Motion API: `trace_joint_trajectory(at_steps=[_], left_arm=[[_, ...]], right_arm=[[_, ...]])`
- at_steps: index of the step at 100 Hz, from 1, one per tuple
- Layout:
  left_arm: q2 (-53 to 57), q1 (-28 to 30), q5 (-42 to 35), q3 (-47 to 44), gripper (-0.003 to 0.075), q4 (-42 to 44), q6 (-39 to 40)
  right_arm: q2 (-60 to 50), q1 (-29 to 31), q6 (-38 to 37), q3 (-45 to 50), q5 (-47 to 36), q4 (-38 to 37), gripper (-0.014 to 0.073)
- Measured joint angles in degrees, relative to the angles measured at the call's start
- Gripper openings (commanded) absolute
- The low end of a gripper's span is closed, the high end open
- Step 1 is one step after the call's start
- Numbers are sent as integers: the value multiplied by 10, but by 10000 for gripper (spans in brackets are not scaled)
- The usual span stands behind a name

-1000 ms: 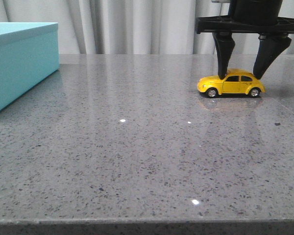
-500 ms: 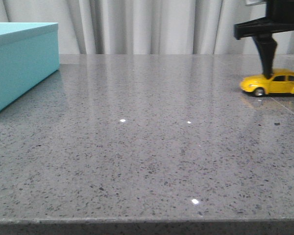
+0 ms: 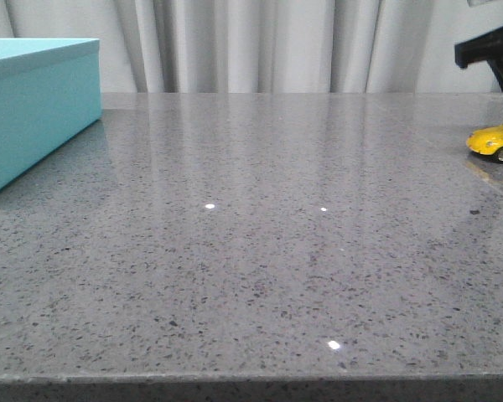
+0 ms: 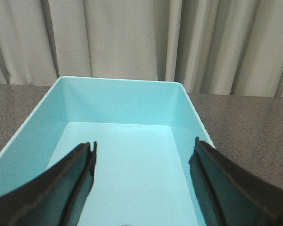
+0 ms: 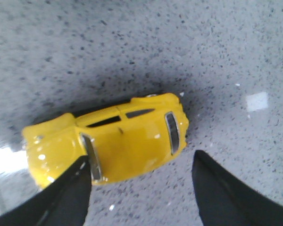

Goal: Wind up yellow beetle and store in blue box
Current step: 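Push the yellow car backward with the right gripper, rolling it toward the blue box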

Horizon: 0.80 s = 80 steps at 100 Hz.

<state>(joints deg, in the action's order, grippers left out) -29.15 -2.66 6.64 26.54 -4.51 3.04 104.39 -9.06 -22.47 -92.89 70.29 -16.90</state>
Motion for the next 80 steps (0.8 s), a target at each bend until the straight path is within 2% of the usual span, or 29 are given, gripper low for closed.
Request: trace_joint_trajectory(at_steps=[27, 55, 80], left_arm=[[0, 0, 0, 0, 419, 0, 0], [0, 0, 0, 0, 419, 0, 0], [0, 0, 0, 0, 419, 0, 0]], right_arm=[[-101, -4, 26, 38, -10, 78, 468], [-178, -4, 28, 142, -75, 92, 468], [-195, -4, 30, 153, -86, 110, 468]])
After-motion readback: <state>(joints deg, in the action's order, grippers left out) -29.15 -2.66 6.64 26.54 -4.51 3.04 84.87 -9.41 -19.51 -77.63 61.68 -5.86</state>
